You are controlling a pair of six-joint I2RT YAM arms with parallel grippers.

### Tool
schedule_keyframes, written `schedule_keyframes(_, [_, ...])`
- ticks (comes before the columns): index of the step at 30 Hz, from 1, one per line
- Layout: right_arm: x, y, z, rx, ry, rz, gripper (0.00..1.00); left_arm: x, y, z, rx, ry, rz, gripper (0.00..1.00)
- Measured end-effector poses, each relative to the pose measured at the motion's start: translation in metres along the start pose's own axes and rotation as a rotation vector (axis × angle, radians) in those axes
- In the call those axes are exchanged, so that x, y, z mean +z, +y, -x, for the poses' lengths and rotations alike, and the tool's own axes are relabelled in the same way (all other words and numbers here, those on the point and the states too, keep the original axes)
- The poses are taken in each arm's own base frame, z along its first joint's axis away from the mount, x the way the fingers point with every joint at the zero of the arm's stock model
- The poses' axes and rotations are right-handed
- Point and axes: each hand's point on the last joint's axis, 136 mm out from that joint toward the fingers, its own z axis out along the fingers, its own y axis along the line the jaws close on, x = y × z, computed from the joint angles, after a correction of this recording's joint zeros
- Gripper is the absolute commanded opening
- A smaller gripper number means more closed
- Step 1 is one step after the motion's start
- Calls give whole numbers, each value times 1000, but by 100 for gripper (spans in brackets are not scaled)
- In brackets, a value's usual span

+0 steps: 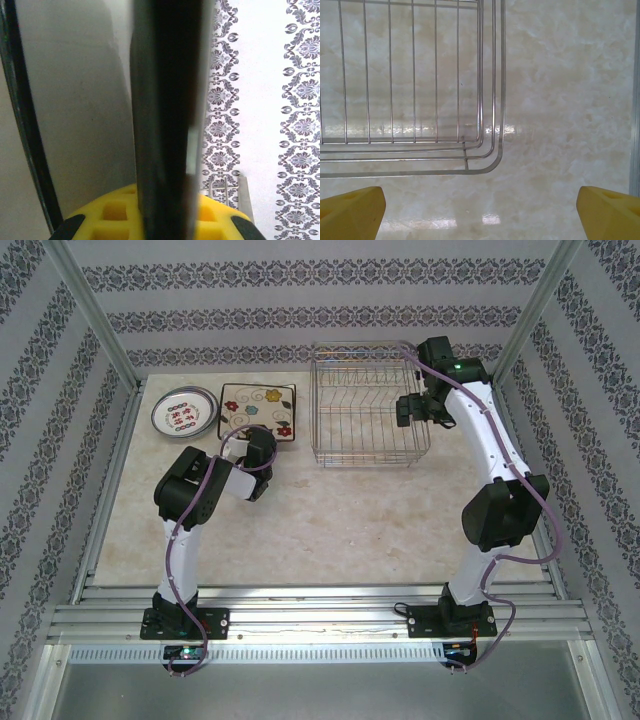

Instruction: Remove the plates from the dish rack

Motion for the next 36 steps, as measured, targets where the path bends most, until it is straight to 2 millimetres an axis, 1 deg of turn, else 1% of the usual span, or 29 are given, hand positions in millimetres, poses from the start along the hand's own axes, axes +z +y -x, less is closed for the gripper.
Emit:
schedule_keyframes(4, [0, 1, 0, 0, 1, 6, 98, 0, 1, 1, -7, -3, 3, 16])
schedule_keyframes(12, [1, 3, -1, 0, 3, 17, 98, -3, 0, 1, -24, 4, 35, 21])
schedule_keyframes(19, [2, 3, -1, 0, 3, 18, 98, -6, 1, 0, -16, 40, 79, 29])
schedule_keyframes(29, [4, 6, -2, 0, 10, 32, 98, -7, -8, 4, -8, 119, 116, 38])
schedule_keyframes(36, [4, 8, -2, -2, 9, 38, 98, -10, 1, -3, 29, 184, 153, 46])
